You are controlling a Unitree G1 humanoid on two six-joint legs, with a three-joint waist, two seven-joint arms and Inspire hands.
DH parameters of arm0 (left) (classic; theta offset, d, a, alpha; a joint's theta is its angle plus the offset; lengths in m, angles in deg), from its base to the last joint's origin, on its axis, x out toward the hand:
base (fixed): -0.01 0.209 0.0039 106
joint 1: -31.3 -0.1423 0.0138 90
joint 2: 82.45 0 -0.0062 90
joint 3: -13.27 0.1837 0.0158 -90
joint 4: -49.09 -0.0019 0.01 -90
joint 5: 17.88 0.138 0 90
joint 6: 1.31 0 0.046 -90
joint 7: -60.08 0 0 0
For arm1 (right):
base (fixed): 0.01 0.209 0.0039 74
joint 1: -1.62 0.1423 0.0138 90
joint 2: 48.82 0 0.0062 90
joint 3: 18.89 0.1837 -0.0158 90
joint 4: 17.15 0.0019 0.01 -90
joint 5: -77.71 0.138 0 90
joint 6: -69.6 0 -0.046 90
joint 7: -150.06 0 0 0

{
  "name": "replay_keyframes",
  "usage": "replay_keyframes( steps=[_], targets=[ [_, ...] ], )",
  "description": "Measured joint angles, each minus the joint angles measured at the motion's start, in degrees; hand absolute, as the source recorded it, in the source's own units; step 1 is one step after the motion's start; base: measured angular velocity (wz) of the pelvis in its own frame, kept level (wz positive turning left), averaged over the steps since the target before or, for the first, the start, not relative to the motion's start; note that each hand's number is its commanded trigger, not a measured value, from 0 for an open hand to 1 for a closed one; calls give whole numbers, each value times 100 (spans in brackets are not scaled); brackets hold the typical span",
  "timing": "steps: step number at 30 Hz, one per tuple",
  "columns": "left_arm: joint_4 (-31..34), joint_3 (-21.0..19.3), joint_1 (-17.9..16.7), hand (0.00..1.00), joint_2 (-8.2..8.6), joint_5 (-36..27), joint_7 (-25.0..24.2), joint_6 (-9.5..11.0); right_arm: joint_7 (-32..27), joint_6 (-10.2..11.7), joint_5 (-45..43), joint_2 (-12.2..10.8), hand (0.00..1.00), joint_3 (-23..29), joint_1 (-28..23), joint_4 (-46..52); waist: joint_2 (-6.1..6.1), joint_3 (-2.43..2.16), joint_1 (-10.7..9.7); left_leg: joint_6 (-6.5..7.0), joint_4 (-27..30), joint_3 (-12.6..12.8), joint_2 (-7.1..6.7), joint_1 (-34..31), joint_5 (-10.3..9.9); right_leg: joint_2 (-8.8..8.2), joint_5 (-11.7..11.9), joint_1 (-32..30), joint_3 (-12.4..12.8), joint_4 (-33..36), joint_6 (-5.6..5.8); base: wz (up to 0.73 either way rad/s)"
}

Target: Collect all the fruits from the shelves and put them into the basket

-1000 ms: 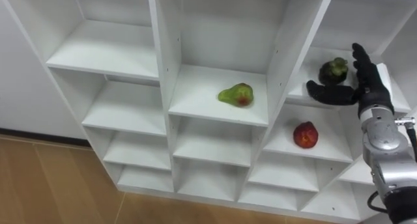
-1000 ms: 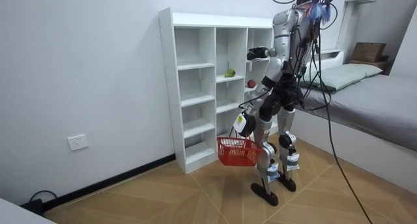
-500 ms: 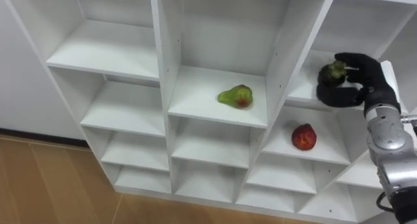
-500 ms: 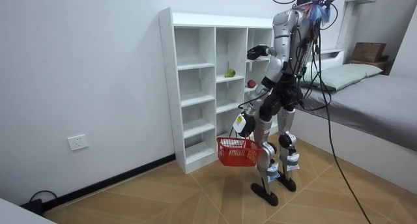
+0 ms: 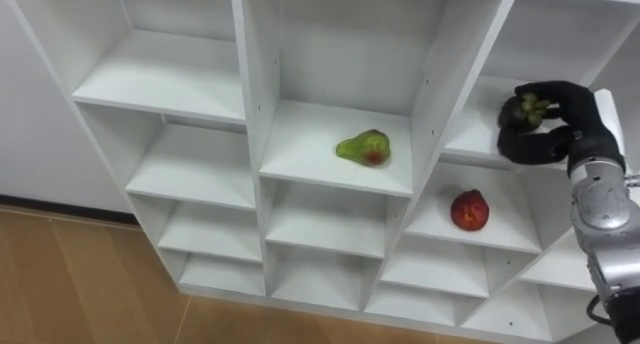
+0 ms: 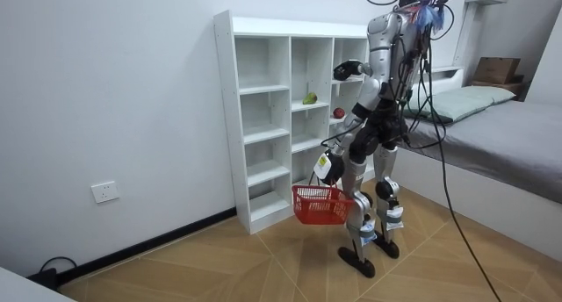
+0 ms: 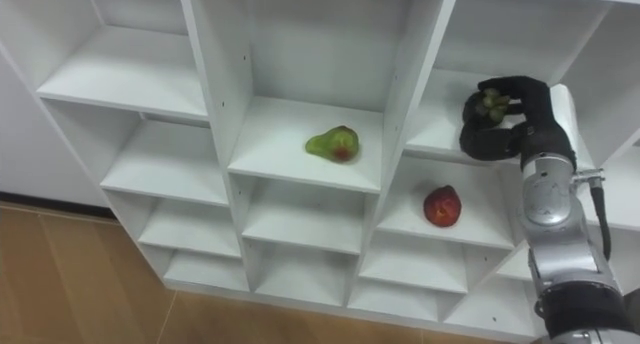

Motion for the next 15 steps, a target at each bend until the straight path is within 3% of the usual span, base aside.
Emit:
replay_keyframes(
  steps=[6, 15],
  targets=[
    [3, 16, 23, 100, 3, -5, 4, -3, -4, -80, 110, -3, 100, -8, -61, 206, -38, 5, 0, -1, -3, 54, 6, -17, -1, 15, 0, -29, 157, 1, 0, -2],
    [1, 27, 51, 100, 3, 0, 50, -3, -130, -150, 83, -148, 100, -11, -726, 1318, -32, 1, -48, -1, -7, 148, 15, -33, -1, 25, 0, -107, 275, -2, 0, -5]
  ],
)
